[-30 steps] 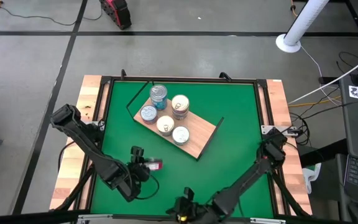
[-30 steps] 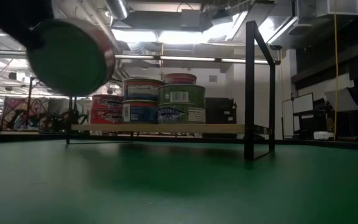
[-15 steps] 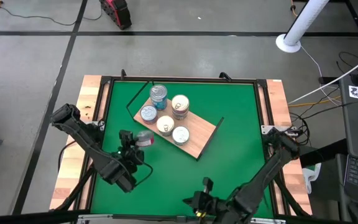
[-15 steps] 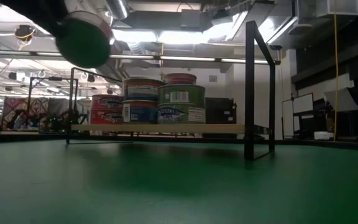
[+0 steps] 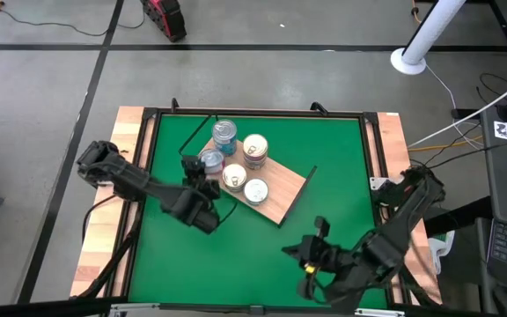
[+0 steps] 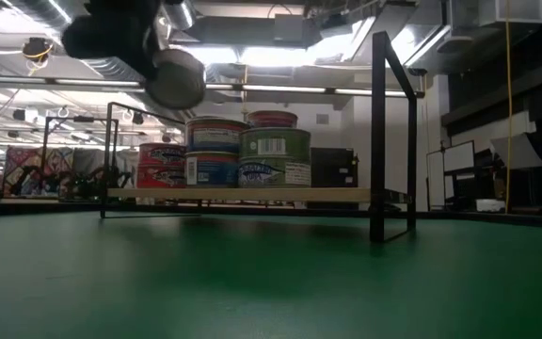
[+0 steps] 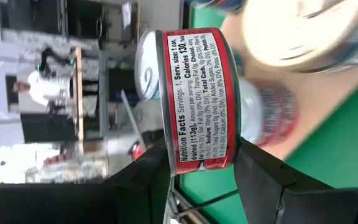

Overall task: Stack canned seafood by type on shelf
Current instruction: Stack the blue and pink tuna can on top of the blue and pink tuna can on the shelf

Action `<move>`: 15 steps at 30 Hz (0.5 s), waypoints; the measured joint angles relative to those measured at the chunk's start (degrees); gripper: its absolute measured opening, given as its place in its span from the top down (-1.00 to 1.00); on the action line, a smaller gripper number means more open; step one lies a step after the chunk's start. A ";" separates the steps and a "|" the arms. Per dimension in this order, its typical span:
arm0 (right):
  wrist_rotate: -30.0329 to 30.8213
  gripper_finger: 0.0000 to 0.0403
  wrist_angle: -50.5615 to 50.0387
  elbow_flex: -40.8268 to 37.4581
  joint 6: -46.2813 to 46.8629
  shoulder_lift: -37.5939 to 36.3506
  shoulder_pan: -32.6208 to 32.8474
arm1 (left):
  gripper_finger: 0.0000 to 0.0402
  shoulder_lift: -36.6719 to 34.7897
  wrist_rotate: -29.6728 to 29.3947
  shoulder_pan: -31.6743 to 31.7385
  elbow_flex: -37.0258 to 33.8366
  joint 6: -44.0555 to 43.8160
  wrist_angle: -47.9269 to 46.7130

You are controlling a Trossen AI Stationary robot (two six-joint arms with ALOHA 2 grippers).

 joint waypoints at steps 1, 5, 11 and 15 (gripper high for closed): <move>0.04 0.96 -1.11 0.00 -0.01 -1.01 0.02 | 0.28 0.00 0.02 1.15 0.00 0.33 -0.02; 1.10 0.96 -6.28 0.00 -0.46 -5.09 0.02 | 0.27 0.00 0.08 4.26 -0.02 0.85 0.00; 5.51 0.96 -11.33 0.00 -1.20 -9.96 0.02 | 0.28 0.00 1.64 7.16 -0.02 2.91 0.11; 8.61 0.96 -12.64 0.00 -1.29 -12.58 -0.40 | 0.26 0.00 2.26 8.69 -0.02 3.74 1.58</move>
